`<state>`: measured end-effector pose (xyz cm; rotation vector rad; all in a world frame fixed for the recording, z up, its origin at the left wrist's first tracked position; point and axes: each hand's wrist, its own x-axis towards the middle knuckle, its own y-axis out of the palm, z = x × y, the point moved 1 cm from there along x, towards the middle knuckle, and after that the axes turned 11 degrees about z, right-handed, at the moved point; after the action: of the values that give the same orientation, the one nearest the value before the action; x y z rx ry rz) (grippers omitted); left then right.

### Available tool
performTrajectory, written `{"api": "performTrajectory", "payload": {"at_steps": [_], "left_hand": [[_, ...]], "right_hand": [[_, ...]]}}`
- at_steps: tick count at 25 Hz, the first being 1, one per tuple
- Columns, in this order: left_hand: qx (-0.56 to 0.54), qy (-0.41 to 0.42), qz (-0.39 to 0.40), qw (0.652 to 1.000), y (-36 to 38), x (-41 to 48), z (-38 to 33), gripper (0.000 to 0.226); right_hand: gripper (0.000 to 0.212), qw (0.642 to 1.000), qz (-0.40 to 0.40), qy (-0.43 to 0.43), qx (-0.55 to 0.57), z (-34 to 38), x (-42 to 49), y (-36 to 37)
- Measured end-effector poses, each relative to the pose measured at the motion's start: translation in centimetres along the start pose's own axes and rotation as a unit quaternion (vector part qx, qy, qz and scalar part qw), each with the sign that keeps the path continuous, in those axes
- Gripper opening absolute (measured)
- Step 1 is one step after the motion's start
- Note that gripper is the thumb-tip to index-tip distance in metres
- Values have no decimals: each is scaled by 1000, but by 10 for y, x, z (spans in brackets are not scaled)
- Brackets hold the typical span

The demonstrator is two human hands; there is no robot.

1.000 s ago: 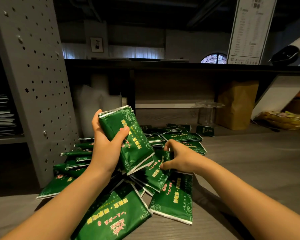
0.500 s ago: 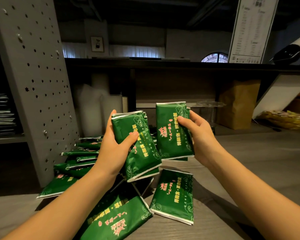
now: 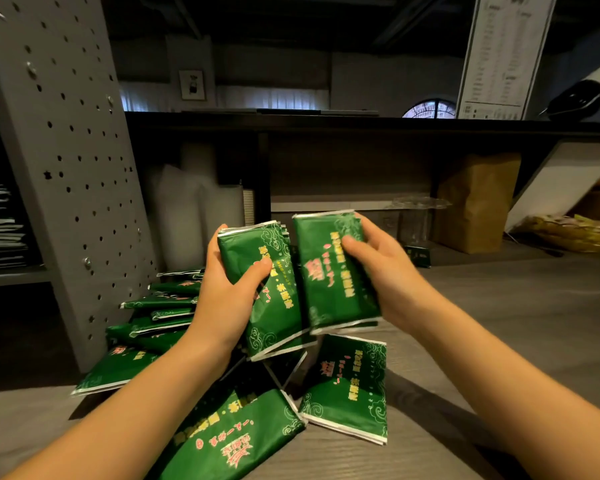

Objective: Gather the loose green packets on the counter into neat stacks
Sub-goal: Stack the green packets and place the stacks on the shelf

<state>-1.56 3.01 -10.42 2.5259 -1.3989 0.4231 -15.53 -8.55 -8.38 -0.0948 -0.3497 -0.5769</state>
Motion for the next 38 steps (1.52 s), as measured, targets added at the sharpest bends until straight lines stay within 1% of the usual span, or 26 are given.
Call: {"api": "performTrajectory", "payload": {"at_steps": [1,3,5,7,9,10,12,15,16,17,18,19,20,22,24,26,28,30,31,32,34,36,38], "left_hand": [[-4,-1,-2,1000,1,-1,0,59],[-23,3,-4,1000,5,-3,3,54],[-43,10,-3,999,12,-7,5,54],[-62,16,13,998,17,-12,6,66],[-57,24,31,998,19,-15,5,87],[-49,30,33,998,19,-16,5,93],[-37,38,26,998,18,-14,7,93],[-3,57,21,998,15,-10,11,87],[7,62,19,998,13,-9,11,87],[13,65,17,998,12,-8,10,86],[18,68,13,997,11,-7,9,86],[22,72,7,997,10,-7,8,85],[27,76,1,997,8,-6,6,85],[38,83,-7,996,6,-5,5,84],[42,82,-11,996,3,-3,4,83],[44,81,-15,996,1,-2,4,83],[44,82,-17,995,0,-2,5,83],[43,82,-19,996,1,-3,5,82],[41,81,-19,996,1,-3,5,82],[39,80,-19,996,2,-4,5,81],[31,79,-20,996,2,-3,5,80],[13,74,-22,997,0,-2,4,78],[4,70,-26,997,-1,-1,3,76]], "right_hand": [[36,1000,-7,1,-21,-8,1,6],[51,995,-19,-23,-94,-19,1,19],[59,988,-18,-50,-146,-25,0,31],[63,985,-14,-62,-162,-28,-2,38],[65,982,-2,-81,-169,-31,-4,44],[64,983,6,-85,-162,-32,-5,46],[62,986,25,-76,-145,-31,-4,46],[56,988,86,-51,-119,-17,-3,34],[52,984,95,-38,-144,-11,-2,27],[48,975,91,-26,-199,-5,-2,18],[44,957,79,-16,-279,-2,0,7],[41,927,72,2,-368,2,0,-3],[39,892,84,32,-442,4,1,-12],[37,828,157,120,-525,6,1,-22],[47,760,240,225,-561,6,-3,-23],[66,713,277,310,-564,4,-7,-20],[83,677,285,337,-589,1,-8,-16],[87,648,285,337,-621,-3,-7,-16],[86,646,286,334,-624,-4,-7,-16],[83,653,288,332,-617,-6,-6,-17],[78,686,289,330,-581,-9,-5,-18],[75,737,272,311,-534,-9,-5,-21],[70,810,236,274,-461,-6,-4,-27]]}}
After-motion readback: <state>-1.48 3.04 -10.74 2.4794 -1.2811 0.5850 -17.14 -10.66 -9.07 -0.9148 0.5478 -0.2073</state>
